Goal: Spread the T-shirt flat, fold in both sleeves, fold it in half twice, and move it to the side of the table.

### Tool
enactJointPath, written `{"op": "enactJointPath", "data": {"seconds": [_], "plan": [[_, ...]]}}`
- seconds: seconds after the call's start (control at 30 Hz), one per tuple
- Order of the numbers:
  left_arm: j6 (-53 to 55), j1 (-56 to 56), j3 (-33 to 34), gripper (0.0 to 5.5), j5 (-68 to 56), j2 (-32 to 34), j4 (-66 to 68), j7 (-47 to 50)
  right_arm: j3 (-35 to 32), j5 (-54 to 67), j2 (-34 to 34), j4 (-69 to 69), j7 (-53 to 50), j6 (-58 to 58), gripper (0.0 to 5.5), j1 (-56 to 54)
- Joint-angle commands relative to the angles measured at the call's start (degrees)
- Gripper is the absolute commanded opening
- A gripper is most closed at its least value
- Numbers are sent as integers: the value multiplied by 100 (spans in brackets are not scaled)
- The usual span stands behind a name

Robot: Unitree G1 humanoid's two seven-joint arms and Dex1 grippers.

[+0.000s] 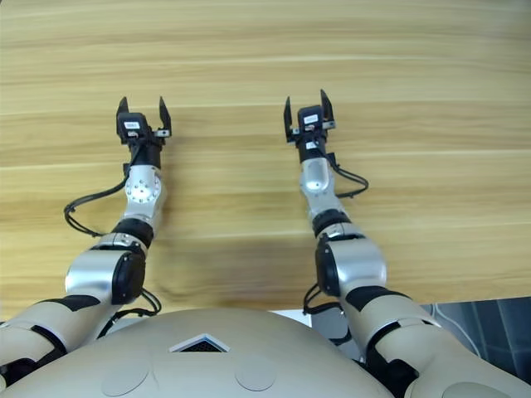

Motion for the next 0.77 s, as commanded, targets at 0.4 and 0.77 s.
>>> {"op": "enactJointPath", "data": {"seconds": [0.4,0.77], "plan": [[136,-264,150,389,-57,50,192,-57,-86,75,-99,127,-110,113,365,-190],[210,-264,102,389,19,80,223,-16,-37,6,-146,107,-169,98,365,-168]]}}
